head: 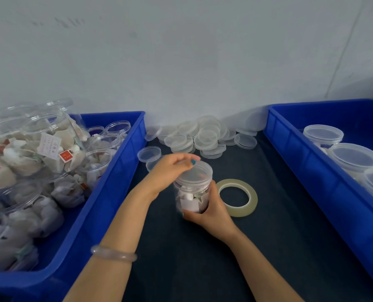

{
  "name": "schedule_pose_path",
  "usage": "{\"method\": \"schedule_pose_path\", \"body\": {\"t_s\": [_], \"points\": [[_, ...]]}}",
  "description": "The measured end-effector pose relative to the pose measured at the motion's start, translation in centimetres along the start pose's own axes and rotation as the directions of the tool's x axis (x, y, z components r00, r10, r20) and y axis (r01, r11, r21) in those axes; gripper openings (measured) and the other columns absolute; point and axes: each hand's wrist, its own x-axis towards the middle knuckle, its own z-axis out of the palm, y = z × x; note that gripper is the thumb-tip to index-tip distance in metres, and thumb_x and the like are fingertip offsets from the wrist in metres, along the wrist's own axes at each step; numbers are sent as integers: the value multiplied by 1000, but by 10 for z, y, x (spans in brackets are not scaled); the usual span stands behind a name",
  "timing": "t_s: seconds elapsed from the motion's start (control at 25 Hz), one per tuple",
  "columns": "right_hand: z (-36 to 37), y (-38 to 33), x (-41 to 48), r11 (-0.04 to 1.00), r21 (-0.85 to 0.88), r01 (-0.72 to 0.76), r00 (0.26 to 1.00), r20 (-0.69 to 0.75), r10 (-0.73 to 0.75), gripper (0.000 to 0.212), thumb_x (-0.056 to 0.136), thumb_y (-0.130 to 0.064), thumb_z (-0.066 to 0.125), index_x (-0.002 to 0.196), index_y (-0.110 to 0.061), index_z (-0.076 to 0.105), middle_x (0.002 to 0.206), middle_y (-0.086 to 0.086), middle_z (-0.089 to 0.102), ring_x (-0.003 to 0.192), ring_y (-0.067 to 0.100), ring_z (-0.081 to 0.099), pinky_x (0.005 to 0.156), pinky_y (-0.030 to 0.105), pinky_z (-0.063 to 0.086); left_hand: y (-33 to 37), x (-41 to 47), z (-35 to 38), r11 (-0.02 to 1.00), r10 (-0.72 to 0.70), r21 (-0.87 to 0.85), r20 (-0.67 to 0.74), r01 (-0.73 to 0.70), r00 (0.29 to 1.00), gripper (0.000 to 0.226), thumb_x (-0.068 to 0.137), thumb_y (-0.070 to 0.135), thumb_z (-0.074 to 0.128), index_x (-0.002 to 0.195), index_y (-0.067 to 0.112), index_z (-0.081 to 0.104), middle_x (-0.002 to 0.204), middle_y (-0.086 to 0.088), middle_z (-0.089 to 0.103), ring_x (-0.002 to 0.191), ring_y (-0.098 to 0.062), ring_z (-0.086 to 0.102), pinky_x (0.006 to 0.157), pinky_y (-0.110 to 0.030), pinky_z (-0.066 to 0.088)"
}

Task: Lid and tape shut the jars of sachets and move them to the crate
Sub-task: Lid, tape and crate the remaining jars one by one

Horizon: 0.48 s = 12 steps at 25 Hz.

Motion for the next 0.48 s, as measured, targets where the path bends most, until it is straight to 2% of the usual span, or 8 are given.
{"method": "schedule_pose_path", "body": {"t_s": [0.08,0.16,0.2,0.28,0.36,0.4,0.48], "points": [[0,2,0,1000,4,4,1000,-5,-4,83,69,-5,87,131,-33,38,126,-8,58,113,-1,59,88,13,47,1,-2,1,996,33,86,19,-34,999,30,101,12,52,112,34,69,116,24,63,114,9,54,99,-18,43],[1,4,0,1000,4,17,1000,-7,-17,82,70,-6,87,131,-31,39,124,-7,59,112,0,60,88,15,48,1,-9,5,954,167,248,34,-170,985,40,101,6,44,117,35,67,117,31,59,111,21,48,94,-10,37],[1,5,0,1000,8,23,1000,-7,-23,82,70,-6,87,132,-29,39,124,-6,60,112,2,61,88,16,49,2,-12,8,907,236,344,62,-243,970,41,102,8,42,122,36,65,122,30,58,115,20,45,97,-10,33],[1,6,2,999,10,46,999,-10,-46,80,70,-6,87,132,-25,40,124,-2,59,112,5,61,89,19,49,2,-17,12,762,300,554,155,-335,941,35,104,32,44,137,41,53,140,24,48,131,7,36,105,-18,27],[1,5,2,997,-3,74,997,-5,-74,76,71,-9,85,131,-24,41,126,0,57,114,7,60,90,21,49,0,-21,16,639,241,709,185,-299,953,49,97,59,43,145,48,39,150,19,36,138,-5,28,100,-24,28],[2,5,2,997,-7,79,997,-6,-79,74,72,-10,85,131,-22,42,126,0,57,115,7,60,91,21,49,-2,-23,20,611,221,751,145,-253,964,54,95,63,42,146,49,35,150,16,34,137,-9,29,97,-25,33],[2,5,2,995,-18,93,995,-17,-93,73,72,-8,85,132,-16,43,125,-2,58,116,7,59,91,20,48,-6,-27,36,539,241,834,-20,-116,970,57,94,64,36,147,43,33,149,9,32,134,-15,34,88,-28,42]]}}
